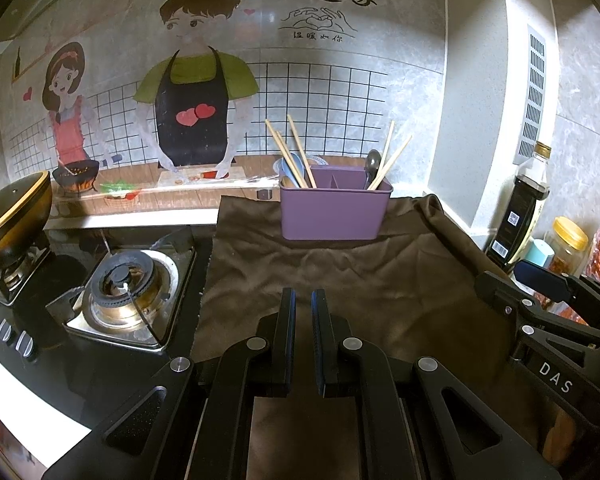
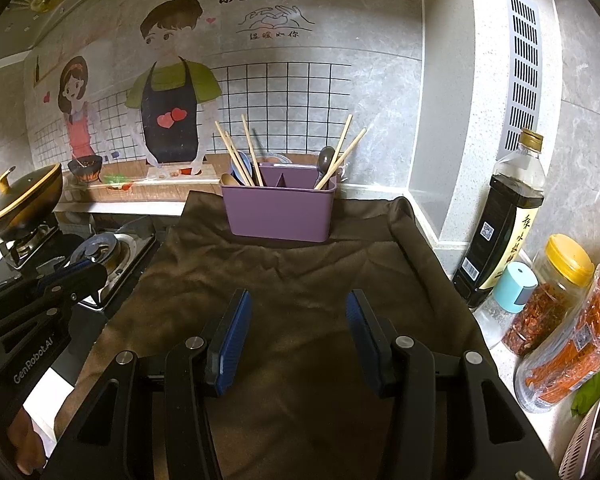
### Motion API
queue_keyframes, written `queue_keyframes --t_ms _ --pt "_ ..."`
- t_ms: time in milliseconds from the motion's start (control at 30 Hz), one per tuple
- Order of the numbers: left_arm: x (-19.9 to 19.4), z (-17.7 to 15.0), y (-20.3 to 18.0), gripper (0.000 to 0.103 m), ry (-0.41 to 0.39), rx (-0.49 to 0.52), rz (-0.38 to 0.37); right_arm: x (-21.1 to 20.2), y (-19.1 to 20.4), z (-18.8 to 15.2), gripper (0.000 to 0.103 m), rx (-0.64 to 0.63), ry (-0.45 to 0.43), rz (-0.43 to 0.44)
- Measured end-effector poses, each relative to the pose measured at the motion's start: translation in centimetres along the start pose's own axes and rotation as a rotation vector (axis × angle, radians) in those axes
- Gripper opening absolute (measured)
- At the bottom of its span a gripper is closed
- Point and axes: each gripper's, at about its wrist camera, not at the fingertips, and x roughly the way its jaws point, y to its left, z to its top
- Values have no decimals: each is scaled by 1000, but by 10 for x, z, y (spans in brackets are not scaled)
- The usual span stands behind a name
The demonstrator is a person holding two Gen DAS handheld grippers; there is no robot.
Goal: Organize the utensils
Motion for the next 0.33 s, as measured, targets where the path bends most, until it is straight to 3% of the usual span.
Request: queue_keyframes --t_ms 233,333 --pt "0 -2 -2 9 6 -6 10 0 -1 0 47 1 0 -1" --pt "-1 -1 0 17 -1 -18 5 1 -1 0 47 0 3 0"
